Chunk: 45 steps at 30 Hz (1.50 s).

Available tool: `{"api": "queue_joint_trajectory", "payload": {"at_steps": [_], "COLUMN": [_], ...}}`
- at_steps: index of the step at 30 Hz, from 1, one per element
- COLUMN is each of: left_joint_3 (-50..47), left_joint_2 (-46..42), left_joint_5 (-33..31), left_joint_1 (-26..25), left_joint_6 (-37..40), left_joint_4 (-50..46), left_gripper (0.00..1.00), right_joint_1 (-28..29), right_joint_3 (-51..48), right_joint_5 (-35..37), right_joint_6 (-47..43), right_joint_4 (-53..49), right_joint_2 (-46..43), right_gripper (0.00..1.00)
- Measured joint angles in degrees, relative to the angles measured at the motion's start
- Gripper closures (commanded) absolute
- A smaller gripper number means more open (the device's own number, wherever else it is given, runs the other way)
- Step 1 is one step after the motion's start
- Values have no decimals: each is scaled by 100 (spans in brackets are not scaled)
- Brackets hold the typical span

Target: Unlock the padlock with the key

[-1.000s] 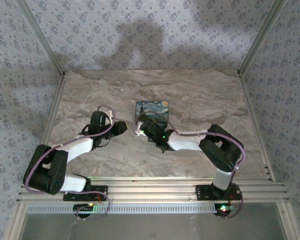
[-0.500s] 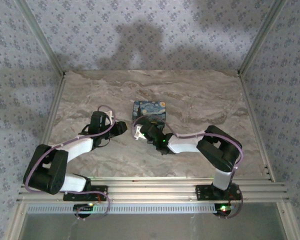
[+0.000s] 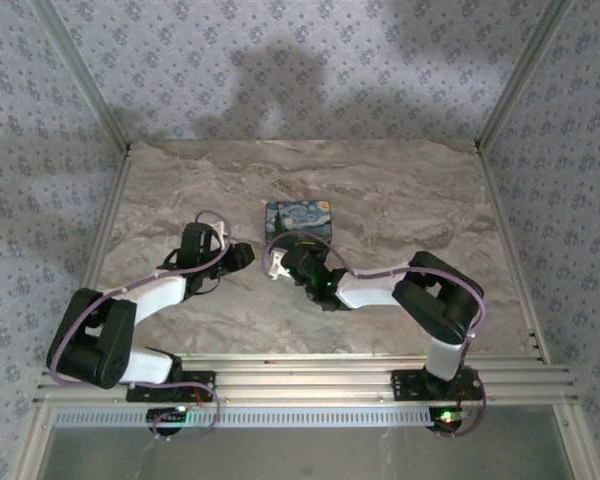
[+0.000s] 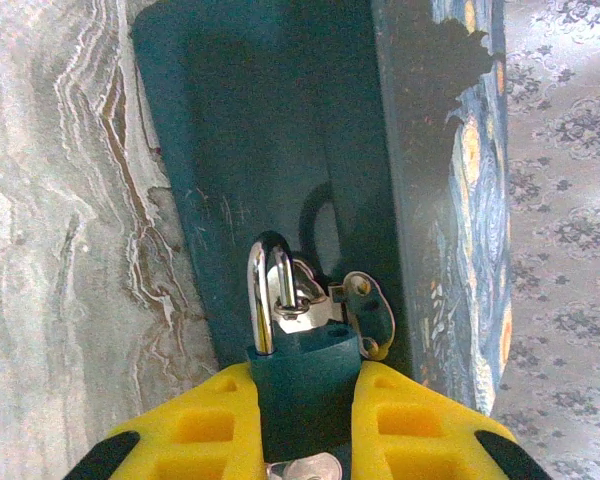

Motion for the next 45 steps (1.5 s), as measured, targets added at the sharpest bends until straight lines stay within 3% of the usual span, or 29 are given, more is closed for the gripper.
{"api": "queue_joint_trajectory", "payload": {"at_steps": [8,23,37,45], "left_joint_3": [0,-22,-22,-22], "left_joint_2": [72,184,293,302], "left_joint_5": [0,9,26,72], "left_joint_1": [0,0,0,0], "left_joint_6": [0,-4,-4,-2], "left_joint_4": [17,205,319,319], "left_gripper": [62,62,62,62], "right_joint_1": [37,-243,-356,-310], "right_joint_3": [442,837,1325,1340], "right_joint_5": [175,-496,-1220,-944], "right_joint_6": [184,1244,1808,1775], "right_joint_4": [-826,-2708,-3746,-3504], "right_joint_2": [0,-57,-103,-11], "right_gripper": [100,100,100,100]}}
